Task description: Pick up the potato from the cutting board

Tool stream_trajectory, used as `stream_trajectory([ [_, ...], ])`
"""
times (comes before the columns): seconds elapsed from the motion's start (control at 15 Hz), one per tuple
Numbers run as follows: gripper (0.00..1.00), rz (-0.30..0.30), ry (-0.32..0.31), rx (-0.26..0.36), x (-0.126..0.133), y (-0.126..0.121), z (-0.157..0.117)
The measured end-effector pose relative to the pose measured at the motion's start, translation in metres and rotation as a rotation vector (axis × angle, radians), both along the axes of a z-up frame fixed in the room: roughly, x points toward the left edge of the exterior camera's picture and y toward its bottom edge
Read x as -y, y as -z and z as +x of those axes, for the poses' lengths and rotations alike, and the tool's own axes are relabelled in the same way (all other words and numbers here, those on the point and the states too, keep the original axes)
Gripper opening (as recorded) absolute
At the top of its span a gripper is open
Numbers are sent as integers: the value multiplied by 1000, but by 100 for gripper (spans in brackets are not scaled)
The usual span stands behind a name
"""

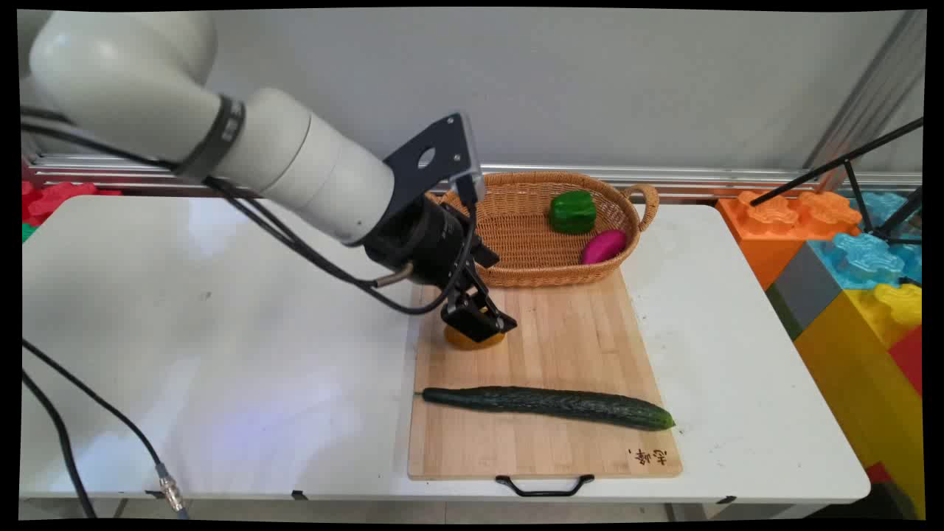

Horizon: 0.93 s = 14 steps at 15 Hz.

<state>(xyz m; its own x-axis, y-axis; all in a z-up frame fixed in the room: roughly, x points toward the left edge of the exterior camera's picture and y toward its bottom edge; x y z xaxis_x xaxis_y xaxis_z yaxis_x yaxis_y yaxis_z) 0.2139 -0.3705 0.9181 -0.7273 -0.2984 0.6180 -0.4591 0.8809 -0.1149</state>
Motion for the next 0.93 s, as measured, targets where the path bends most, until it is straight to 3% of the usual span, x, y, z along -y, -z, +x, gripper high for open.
stream_trajectory([
  [0.27,100,-19,-18,35,-4,21,-4],
  [0.6,100,-15,-73,151,8,60,-10],
  [0.93,100,-6,-74,233,21,89,-22],
])
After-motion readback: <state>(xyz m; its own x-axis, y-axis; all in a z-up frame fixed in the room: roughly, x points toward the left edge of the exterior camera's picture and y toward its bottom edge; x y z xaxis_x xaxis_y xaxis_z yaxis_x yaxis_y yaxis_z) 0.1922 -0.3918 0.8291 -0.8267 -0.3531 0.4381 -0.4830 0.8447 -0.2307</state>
